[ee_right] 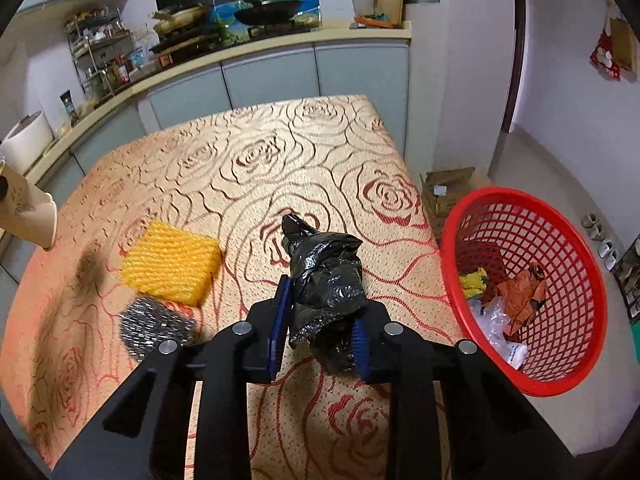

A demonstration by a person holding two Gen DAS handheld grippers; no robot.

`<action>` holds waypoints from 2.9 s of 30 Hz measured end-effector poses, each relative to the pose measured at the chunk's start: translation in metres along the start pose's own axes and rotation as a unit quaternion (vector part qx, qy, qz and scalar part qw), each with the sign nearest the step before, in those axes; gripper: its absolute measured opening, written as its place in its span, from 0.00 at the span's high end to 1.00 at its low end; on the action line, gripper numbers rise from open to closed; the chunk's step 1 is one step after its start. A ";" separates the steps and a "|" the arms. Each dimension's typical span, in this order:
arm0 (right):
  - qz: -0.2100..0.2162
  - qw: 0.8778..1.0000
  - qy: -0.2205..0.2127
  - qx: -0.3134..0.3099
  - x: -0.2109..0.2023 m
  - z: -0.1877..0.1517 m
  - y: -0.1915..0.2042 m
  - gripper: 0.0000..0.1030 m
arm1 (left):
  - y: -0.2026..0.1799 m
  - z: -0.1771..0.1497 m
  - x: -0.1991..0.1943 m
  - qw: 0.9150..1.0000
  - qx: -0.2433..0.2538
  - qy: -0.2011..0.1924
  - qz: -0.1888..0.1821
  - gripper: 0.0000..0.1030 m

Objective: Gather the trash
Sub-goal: 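Grasp the black plastic bag with the right gripper while the left gripper holds the cup, then carry the cup with the left gripper while the right gripper carries the black bag to the red basket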

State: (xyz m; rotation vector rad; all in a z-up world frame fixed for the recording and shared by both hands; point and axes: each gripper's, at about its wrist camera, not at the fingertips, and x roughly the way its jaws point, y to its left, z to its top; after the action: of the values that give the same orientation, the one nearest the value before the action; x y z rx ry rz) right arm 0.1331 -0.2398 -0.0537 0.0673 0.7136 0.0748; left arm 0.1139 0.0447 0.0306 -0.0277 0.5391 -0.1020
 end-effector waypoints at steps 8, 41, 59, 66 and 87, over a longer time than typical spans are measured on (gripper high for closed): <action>0.010 0.999 -0.053 0.003 -0.044 0.015 0.001 0.74 | -0.010 0.011 -0.008 1.000 0.005 -0.016 -0.005 0.41; -0.074 0.984 -0.146 0.077 -0.145 0.015 -0.097 0.74 | -0.168 0.049 -0.005 0.985 0.077 -0.046 -0.148 0.41; -0.122 0.977 -0.129 0.119 -0.138 -0.003 -0.153 0.74 | -0.268 0.038 0.062 0.962 0.089 0.023 -0.255 0.41; -0.131 0.977 -0.109 0.130 -0.121 -0.006 -0.168 0.74 | -0.295 0.025 0.098 0.955 0.089 0.066 -0.275 0.41; -0.129 0.982 -0.055 0.129 -0.071 -0.014 -0.178 0.74 | -0.328 -0.004 0.140 0.948 0.112 0.120 -0.271 0.41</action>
State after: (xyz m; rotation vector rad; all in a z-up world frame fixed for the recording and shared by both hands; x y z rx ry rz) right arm 0.0785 -0.4229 -0.0330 0.2247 0.6122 -0.2696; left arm 0.2019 -0.2957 -0.0272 0.0610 0.7494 -0.7119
